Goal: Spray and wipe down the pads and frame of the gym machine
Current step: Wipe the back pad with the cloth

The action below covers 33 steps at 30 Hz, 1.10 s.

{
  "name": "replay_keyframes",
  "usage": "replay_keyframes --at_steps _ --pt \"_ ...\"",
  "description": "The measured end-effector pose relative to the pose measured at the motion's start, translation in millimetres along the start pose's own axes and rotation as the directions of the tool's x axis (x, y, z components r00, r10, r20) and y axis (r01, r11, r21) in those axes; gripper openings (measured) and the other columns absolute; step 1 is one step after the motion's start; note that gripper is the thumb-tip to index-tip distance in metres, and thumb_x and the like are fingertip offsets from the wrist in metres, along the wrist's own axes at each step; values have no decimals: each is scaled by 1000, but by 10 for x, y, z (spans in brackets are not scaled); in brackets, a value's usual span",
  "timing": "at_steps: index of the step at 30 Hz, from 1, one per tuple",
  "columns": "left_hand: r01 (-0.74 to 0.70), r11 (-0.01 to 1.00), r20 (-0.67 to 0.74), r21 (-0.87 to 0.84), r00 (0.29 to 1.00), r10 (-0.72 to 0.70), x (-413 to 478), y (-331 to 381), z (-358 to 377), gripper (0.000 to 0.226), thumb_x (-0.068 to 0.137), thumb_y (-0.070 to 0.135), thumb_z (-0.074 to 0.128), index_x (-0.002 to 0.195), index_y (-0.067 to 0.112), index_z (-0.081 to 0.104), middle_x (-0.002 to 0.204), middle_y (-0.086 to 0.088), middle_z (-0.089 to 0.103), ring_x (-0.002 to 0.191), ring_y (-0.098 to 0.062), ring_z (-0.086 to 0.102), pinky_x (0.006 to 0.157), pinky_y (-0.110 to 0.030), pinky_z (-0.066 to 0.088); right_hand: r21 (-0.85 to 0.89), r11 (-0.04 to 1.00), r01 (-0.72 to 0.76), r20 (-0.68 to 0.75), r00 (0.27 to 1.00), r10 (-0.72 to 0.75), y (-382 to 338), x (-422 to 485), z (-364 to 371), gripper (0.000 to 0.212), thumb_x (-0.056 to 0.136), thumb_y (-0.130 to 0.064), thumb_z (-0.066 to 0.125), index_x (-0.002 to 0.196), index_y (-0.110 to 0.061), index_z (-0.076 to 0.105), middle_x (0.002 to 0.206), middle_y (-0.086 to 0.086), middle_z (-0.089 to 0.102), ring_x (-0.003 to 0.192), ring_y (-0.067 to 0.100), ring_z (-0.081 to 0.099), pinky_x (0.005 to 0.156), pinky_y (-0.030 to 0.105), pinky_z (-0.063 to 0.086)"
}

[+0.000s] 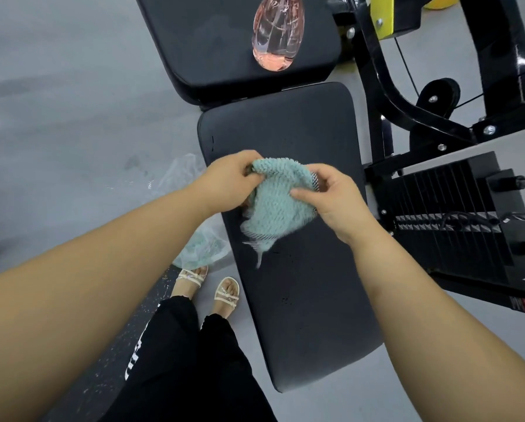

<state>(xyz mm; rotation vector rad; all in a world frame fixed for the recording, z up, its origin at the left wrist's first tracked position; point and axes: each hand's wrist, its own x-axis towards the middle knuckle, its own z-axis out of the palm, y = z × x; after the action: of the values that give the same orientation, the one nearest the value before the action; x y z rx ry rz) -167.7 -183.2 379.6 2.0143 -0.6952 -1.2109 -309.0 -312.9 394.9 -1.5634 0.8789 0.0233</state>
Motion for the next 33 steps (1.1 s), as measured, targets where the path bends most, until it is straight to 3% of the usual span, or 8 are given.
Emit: replay_keyframes --at_steps 4,13,18,22,24,27,30,33 --pt "-28 997 -218 70 975 42 281 -44 28 29 93 8 49 104 28 67 101 -3 70 85 -22 64 81 -27 50 -326 944 57 -205 970 -129 169 367 52 33 79 4 59 80 -28 62 90 -5 60 81 9 55 75 26 48" --pt "85 975 -446 205 895 16 310 -436 -26 39 90 16 49 128 23 54 144 0 34 132 -20 31 103 -25 29 -749 615 248 -130 855 -503 523 402 265 29 82 -33 63 101 -11 63 134 6 48 129 28 37 104 32 29" --pt "279 959 -350 -55 894 -280 422 -578 -133 76 90 35 58 149 28 12 148 -4 30 121 -28 48 90 -28 40 -841 215 496 282 741 -609 815 671 515 42 89 -32 50 128 -17 54 142 10 45 131 41 36 105 54 35" --pt "285 944 -262 -169 910 -321 525 -608 -199 80 93 19 54 149 39 1 120 0 53 102 -31 58 81 -48 55 -835 -60 547 453 622 -639 1073 973 235 42 92 -24 51 133 -24 47 142 8 40 123 38 40 96 48 44" --pt "314 927 -224 -205 907 -357 555 -642 -223 83 95 14 52 148 43 -4 103 5 50 97 -29 56 77 -47 56 -881 -7 473 336 618 -711 1072 1106 49 47 85 -12 58 130 -21 50 136 8 38 111 34 42 86 45 48" --pt "354 913 -198 -204 898 -393 573 -659 -232 84 96 14 51 145 48 -8 122 0 51 99 -30 60 69 -41 56 -933 333 134 -137 725 -675 932 1229 9 43 88 -20 48 130 -16 55 128 18 46 100 37 47 81 45 48" --pt "371 911 -192 -179 895 -402 598 -691 -219 85 96 15 50 143 50 -12 131 -6 51 97 -32 61 63 -40 55 -758 644 -108 -526 684 -505 668 1371 405 54 86 -40 41 130 -12 56 125 23 51 97 41 51 84 43 42" --pt "355 924 -196 -144 905 -378 589 -719 -216 86 96 17 50 142 50 -15 124 -6 56 96 -31 62 63 -40 57 -856 497 139 -282 681 -676 528 1354 960 54 79 -34 48 128 -12 56 122 17 52 89 37 50 76 38 38"
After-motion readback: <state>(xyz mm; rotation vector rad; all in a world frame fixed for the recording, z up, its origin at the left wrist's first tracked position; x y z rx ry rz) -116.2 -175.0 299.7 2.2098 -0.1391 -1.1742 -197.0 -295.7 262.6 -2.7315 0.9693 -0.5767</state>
